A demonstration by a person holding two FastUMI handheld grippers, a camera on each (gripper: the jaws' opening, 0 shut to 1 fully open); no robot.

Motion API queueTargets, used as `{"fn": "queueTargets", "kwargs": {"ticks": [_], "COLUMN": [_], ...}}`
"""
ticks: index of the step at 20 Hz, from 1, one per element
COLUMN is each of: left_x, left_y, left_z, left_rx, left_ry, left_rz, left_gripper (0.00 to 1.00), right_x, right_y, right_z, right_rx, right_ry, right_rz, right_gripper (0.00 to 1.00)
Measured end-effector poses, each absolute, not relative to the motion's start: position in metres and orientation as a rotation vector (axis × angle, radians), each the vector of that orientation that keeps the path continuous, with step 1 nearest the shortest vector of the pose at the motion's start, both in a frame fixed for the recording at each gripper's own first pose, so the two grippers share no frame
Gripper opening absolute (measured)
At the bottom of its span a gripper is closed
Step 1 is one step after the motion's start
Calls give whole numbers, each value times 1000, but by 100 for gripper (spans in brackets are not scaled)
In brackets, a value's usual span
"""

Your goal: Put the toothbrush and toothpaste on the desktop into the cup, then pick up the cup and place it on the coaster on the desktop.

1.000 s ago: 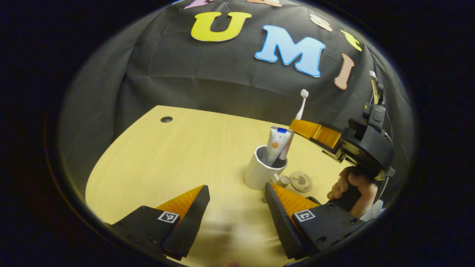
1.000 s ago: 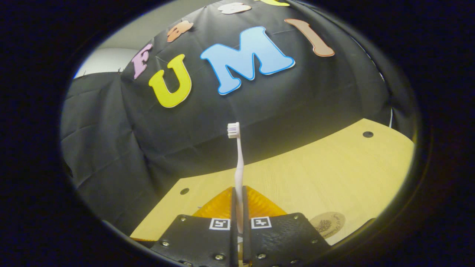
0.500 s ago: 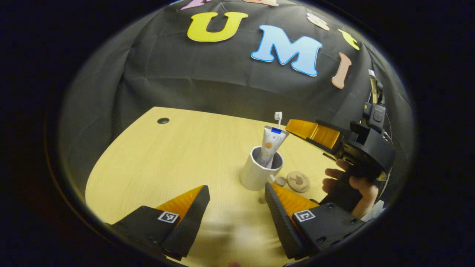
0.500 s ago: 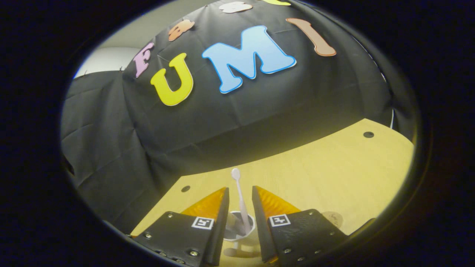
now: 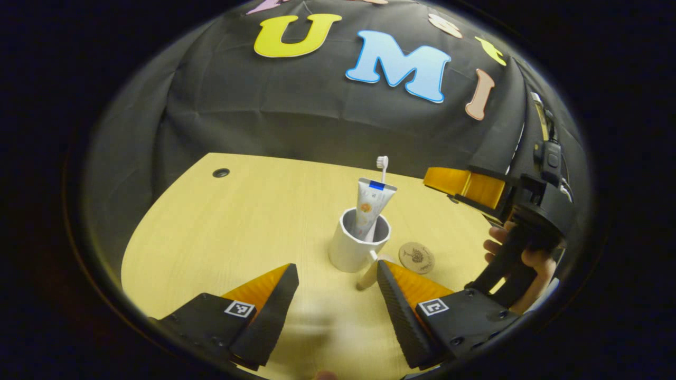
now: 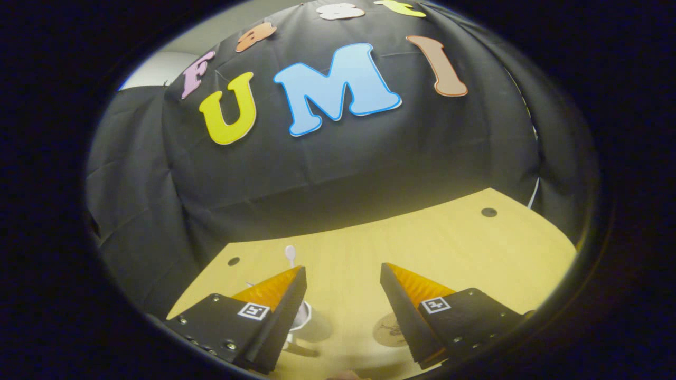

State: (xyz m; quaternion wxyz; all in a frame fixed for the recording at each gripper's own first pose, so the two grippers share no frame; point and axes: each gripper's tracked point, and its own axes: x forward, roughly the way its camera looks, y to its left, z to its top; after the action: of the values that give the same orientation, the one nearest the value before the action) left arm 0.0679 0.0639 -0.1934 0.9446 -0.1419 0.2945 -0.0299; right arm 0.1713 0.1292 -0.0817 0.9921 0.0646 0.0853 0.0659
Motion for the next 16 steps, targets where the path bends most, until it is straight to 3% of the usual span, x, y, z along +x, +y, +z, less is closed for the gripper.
{"fn": "queueTargets", "kwargs": {"ticks": [2,4,16], "left_x": [70,71,102], "left_y": [50,37,10], "left_z": [-195,-199,-233], "left_rx": [-322,-340,-387], "left_ry": [630,662,859], "left_rz": [-83,-100,-62], "left_gripper": [95,99,96], "right_x": [164,154,113], "right_y": [115,102,60], "right_z": [-77,-72,-57], "right_rx": [85,33,-174], "right_ry": [175,175,152], "right_rz": [105,84,69], "right_gripper": [88,88,89]}}
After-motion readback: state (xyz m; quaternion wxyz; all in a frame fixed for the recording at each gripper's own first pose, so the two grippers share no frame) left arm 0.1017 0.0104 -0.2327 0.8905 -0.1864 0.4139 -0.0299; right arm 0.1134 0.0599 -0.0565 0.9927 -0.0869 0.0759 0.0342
